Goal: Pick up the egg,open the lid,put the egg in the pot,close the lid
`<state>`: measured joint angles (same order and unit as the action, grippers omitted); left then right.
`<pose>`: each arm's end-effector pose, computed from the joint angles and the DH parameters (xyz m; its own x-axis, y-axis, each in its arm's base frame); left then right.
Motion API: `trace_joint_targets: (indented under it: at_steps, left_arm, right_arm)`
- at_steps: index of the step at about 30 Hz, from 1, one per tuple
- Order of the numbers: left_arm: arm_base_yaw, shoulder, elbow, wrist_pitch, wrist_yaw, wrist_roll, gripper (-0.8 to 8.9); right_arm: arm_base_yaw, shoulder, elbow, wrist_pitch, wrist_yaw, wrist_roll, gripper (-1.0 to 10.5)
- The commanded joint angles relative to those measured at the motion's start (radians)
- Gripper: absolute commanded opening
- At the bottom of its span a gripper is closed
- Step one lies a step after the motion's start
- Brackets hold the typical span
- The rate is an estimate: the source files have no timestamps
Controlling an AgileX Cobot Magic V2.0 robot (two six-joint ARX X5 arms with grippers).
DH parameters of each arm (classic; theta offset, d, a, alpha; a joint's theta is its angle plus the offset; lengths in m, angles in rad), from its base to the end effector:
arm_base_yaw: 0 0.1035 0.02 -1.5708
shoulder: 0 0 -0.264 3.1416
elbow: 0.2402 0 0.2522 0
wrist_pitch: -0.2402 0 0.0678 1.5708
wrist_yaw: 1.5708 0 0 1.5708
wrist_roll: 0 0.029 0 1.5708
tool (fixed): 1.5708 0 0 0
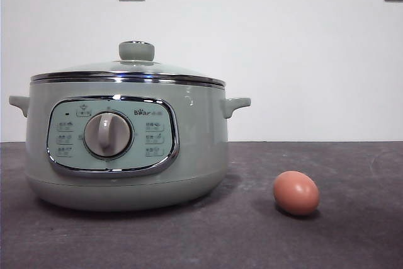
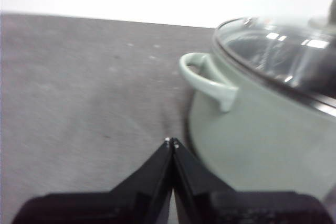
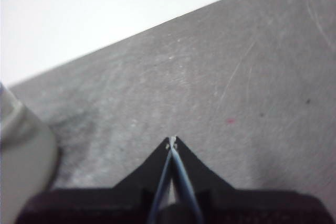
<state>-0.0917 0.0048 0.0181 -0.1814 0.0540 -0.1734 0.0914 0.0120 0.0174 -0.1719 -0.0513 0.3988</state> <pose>0.0950 -0.0103 0.1518 0.9754 -0.1439 -0.1671 0.1135 0.9773 -0.1790 0.0955 0.0102 0.1520 0.9761 0.1410 -0.1655 -0.0663 0.9181 0.3908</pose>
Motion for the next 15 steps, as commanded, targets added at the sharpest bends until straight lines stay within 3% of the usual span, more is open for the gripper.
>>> trace_joint_targets:
  at_steps: [1, 15]
  left_arm:
    - [0.0, -0.003, -0.014, 0.002, 0.027, -0.177, -0.03]
    - [0.002, 0.003, 0.095, -0.027, 0.056, -0.197, -0.07]
  right_arm:
    - [0.001, 0.001, -0.011, -0.006, 0.005, 0.126, 0.0]
    - [0.0, 0.063, 0.108, -0.071, -0.051, 0.126, -0.1]
